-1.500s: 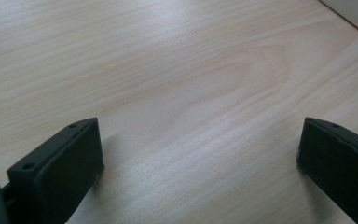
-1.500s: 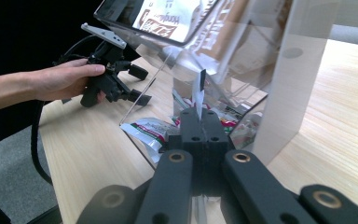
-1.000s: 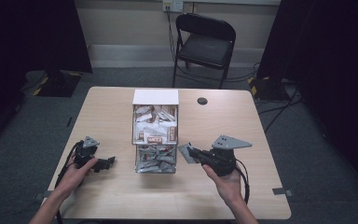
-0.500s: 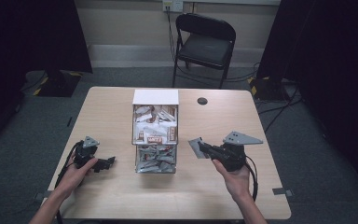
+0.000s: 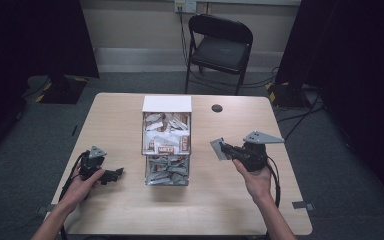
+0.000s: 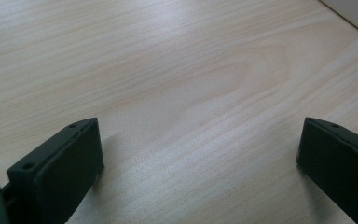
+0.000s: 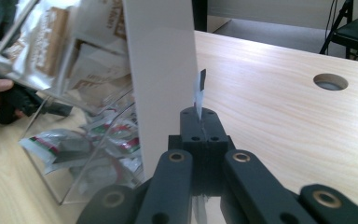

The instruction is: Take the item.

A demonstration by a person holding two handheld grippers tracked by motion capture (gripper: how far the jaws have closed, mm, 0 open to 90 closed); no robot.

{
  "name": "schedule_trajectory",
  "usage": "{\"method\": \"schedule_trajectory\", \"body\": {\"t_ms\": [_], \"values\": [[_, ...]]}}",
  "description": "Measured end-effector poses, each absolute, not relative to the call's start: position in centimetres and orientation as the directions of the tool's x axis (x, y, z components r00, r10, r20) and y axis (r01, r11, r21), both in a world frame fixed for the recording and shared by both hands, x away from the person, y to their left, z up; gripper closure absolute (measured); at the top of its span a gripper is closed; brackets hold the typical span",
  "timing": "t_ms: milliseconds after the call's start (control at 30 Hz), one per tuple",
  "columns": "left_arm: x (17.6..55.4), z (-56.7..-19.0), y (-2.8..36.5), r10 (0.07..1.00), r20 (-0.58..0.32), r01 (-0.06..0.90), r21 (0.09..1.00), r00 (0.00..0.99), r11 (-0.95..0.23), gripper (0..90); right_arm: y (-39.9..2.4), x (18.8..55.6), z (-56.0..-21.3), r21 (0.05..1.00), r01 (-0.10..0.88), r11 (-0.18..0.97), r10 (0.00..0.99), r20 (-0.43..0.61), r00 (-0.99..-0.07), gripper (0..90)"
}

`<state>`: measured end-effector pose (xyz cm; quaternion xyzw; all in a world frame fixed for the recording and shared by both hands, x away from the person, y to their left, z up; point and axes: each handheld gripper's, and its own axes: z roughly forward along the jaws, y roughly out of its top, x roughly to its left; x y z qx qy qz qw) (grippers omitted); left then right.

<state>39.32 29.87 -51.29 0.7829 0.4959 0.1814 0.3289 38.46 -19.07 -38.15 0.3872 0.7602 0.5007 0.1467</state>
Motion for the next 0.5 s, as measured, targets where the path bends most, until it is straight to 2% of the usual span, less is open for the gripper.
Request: {"method": "schedule_trajectory", "body": {"t_ms": [500], "values": [[39.3,-51.3,29.9,0.896,-0.042,0.657,0.695,0.443,-0.292,0.0,-18.4,41.5,-39.1,0.862,0.459,0.218,0.747,0.155,-0.646,90.0]]}}
